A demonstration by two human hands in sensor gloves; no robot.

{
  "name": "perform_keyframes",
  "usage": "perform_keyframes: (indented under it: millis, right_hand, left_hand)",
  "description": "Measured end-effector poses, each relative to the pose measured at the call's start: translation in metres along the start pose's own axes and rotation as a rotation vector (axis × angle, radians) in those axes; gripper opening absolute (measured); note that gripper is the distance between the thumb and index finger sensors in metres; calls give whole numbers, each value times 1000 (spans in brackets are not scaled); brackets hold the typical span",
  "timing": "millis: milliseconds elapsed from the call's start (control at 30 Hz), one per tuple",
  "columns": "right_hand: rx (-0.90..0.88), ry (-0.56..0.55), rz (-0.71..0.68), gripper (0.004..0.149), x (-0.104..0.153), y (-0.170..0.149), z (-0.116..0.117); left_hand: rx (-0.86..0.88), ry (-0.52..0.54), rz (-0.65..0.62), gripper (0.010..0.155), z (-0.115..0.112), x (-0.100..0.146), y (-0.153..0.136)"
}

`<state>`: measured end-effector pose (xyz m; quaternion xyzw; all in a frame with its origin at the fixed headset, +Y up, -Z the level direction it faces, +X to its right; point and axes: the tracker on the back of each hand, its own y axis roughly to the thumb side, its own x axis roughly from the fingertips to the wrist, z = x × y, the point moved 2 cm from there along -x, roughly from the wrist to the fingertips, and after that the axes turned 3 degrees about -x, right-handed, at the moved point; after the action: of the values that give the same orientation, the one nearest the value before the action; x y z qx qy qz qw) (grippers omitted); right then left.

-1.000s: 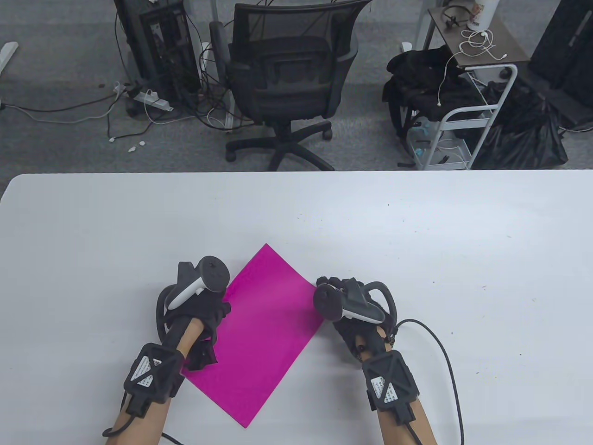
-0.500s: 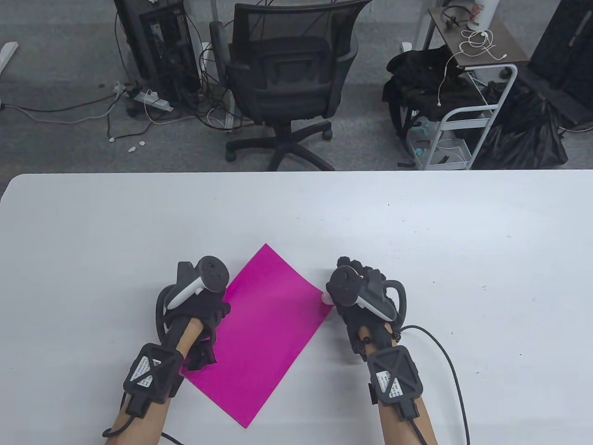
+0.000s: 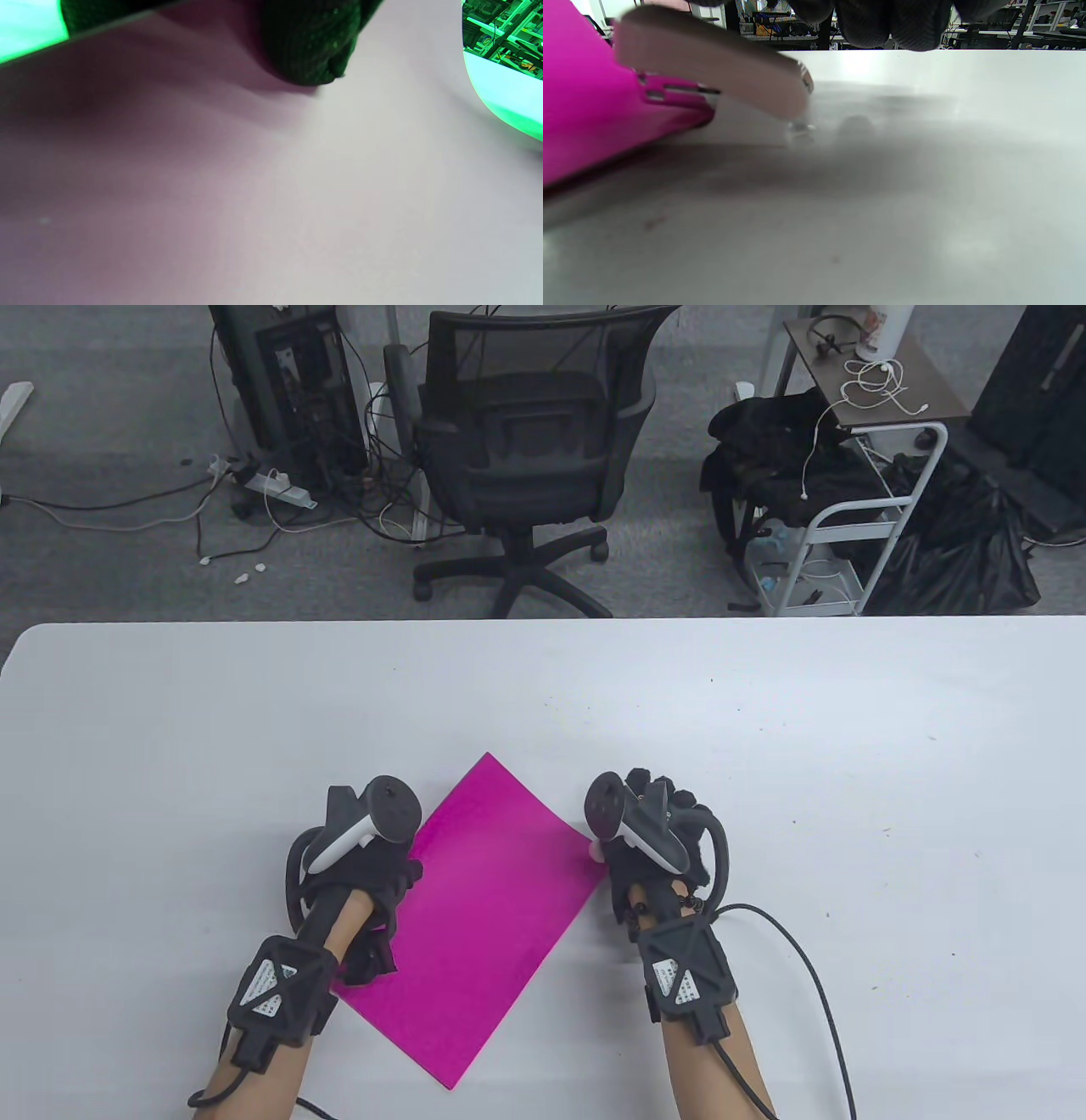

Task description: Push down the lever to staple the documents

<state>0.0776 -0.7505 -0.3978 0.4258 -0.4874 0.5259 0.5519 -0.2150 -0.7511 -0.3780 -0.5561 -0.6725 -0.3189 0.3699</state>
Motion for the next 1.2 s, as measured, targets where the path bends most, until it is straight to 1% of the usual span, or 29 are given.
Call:
perform_keyframes:
  millis: [100, 433, 867, 1200]
  right_hand:
    - [22, 12, 4, 75, -1, 2, 3]
    - [78, -12, 9, 73, 0, 9, 5]
    - [123, 2, 7, 71, -1, 16, 11]
    - [162, 24, 12, 71, 0, 19, 10]
  left_hand:
    - [2, -2, 0, 43, 0, 0, 0]
    - [-2, 0, 1, 42, 0, 0, 0]
    - [5, -2, 0, 43, 0, 0, 0]
    - [3, 0, 0, 43, 0, 0, -1]
